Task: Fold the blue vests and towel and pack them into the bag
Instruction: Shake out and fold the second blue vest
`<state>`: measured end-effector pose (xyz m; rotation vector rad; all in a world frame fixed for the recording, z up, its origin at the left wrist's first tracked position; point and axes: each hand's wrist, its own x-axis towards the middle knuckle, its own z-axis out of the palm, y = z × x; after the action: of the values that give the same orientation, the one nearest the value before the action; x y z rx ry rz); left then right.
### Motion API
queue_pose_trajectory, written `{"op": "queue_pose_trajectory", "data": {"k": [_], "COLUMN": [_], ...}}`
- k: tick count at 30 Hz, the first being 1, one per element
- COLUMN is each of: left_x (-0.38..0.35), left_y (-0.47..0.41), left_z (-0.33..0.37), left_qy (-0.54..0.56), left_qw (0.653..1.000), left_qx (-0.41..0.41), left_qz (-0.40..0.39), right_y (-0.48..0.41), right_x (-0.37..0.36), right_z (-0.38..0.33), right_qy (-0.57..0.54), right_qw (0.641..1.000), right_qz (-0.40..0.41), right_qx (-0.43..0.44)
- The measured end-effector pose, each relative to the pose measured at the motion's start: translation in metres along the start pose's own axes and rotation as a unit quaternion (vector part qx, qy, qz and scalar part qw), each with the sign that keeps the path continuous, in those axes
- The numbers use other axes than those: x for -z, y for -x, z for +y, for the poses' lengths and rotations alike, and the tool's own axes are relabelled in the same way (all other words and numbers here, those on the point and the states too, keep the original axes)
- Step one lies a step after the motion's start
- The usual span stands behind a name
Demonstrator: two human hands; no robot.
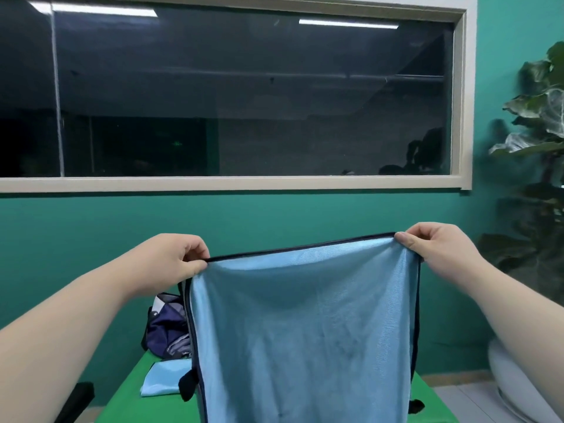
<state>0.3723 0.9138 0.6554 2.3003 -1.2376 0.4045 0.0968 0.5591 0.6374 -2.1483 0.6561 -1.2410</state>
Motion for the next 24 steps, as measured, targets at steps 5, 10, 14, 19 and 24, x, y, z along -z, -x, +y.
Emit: {"op": "queue_pose_trajectory", "data": {"k": [5, 10, 14, 19, 24], "left_x": [0.011, 0.011, 0.002, -0.018, -0.050], "left_y": [-0.004, -0.009, -0.019, -0.034, -0.061], "left_z": [0.002, -0.007, -0.021, -0.040, -0.066], "left_qy": [-0.014, -0.020, -0.032, 0.019, 0.094], "left_qw": [1.000, 1.000, 0.998, 0.995, 0.985], "left_qx": [0.015, 0.023, 0.055, 0.094, 0.137], "left_qz": [0.006, 0.001, -0.024, 0.005, -0.038], "right_y": [-0.001, -0.007, -0.017, -0.030, -0.054], "right_x": [0.001, 0.002, -0.003, -0.019, -0.045], "right_z": [-0.003, -0.005, -0.003, 0.010, 0.035], "right_qy": [-0.024, -0.058, -0.055, -0.028, -0.012], "right_qw": [1.000, 0.996, 0.994, 0.990, 0.983], "right_qz": [-0.014, -0.068, -0.095, -0.138, -0.179], "right_qx": [0.011, 0.015, 0.009, -0.005, -0.047]}}
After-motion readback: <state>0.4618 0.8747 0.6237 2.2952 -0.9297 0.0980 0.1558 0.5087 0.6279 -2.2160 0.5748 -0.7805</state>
